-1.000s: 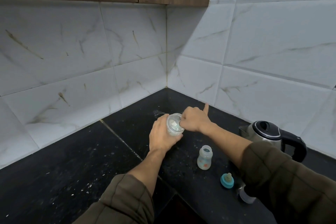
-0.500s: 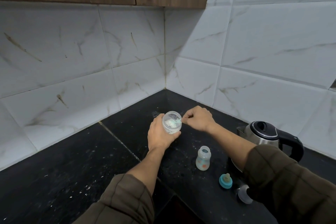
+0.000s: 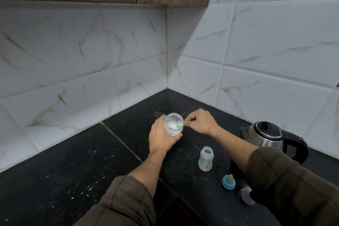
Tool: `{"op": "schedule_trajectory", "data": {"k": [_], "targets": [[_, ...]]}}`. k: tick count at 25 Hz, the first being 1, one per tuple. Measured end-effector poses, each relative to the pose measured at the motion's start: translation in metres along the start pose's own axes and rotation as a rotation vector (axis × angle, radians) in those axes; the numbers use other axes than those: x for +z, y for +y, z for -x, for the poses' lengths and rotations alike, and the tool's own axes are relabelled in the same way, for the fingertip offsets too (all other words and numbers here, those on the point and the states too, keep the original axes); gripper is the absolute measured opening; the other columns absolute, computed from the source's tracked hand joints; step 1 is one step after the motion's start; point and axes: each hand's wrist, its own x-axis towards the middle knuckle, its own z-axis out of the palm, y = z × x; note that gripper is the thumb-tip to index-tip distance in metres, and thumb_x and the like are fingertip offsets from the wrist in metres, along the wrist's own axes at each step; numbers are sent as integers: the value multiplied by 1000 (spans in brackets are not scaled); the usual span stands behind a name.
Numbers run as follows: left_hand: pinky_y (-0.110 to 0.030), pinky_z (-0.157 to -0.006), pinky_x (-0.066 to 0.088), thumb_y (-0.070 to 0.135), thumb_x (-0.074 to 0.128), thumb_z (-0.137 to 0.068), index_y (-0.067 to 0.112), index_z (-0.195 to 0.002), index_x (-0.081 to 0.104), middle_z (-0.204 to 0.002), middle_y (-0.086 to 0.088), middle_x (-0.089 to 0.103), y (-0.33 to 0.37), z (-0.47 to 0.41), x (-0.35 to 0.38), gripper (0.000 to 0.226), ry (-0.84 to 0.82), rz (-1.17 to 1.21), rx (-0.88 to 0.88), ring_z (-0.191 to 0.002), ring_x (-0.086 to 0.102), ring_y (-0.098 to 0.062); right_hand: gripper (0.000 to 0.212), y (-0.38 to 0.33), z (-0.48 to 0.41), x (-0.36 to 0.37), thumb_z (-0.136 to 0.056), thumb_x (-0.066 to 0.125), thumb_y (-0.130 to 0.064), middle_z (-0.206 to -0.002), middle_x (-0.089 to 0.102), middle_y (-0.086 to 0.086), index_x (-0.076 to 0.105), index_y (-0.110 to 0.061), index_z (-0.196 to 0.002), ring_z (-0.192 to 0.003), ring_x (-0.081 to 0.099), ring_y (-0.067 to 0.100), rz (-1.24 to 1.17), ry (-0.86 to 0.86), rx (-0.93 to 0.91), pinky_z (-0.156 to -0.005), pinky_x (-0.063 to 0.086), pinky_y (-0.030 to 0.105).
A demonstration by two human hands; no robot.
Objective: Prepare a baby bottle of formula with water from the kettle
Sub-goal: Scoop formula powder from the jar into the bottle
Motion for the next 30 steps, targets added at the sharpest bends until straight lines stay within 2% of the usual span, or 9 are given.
{"op": "schedule_trajectory", "data": {"k": [4, 9, 12, 14, 20, 24, 26, 28, 30], "targets": [[-33, -98, 51, 52, 94, -55, 31, -132, 52, -125, 13, 61, 0, 0, 0, 91, -12, -4, 7, -117, 58, -12, 20, 2, -4, 1, -86, 75, -30, -87, 76, -20, 77, -39, -69, -95, 70, 10, -45, -37, 25, -96, 56, 43], [-33, -98, 51, 53, 94, -53, 30, -131, 53, -122, 13, 63, -6, 2, 1, 90, -47, -14, -32, -115, 59, -12, 10, 4, -9, 3, -82, 76, -23, -90, 78, -16, 84, -27, -77, -100, 70, 11, -133, -84, 73, -96, 57, 41], [-35, -96, 53, 52, 93, -52, 31, -127, 54, -117, 14, 64, -13, 5, 0, 88, -91, -2, -78, -110, 61, -11, 9, 6, -11, 9, -79, 77, -21, -75, 77, -5, 83, -15, -76, -84, 70, 12, -195, -105, 122, -89, 60, 39], [-35, -95, 53, 53, 92, -51, 31, -127, 54, -116, 14, 65, -17, 8, -2, 87, -124, 7, -122, -108, 62, -12, 13, 7, -14, 15, -80, 76, -18, -76, 78, 6, 81, -6, -77, -74, 68, 14, -271, -126, 154, -89, 60, 39], [-32, -93, 51, 52, 94, -51, 31, -125, 53, -112, 14, 66, -43, 22, -2, 88, -218, 11, -242, -107, 64, -15, 12, 6, -20, 33, -90, 75, -9, -82, 77, 13, 79, 2, -90, -71, 71, 19, -458, -213, 267, -82, 63, 29], [-32, -96, 49, 48, 97, -53, 29, -130, 52, -120, 12, 64, -56, 32, 3, 92, -276, 27, -293, -113, 61, -16, 11, 4, -21, 40, -92, 74, -9, -85, 77, 14, 77, 1, -93, -72, 71, 20, -478, -252, 308, -81, 63, 31], [-32, -96, 49, 48, 97, -54, 28, -133, 52, -121, 10, 64, -59, 35, 5, 93, -303, 24, -308, -115, 61, -17, 13, 1, -19, 39, -94, 72, -13, -93, 78, 14, 77, -1, -97, -73, 71, 18, -442, -273, 336, -64, 58, 23], [-34, -97, 49, 48, 97, -56, 27, -134, 51, -123, 9, 64, -62, 36, 7, 94, -314, 29, -325, -116, 61, -18, 15, 0, -17, 36, -96, 70, -16, -100, 79, 11, 77, -4, -102, -67, 68, 13, -388, -283, 367, -47, 43, 17], [-36, -99, 49, 48, 97, -57, 26, -136, 50, -124, 7, 64, -63, 36, 8, 94, -317, 41, -344, -118, 61, -20, 17, 1, -15, 34, -97, 69, -17, -103, 79, 10, 76, -5, -106, -65, 66, 11, -376, -285, 385, -46, 39, 17]]}}
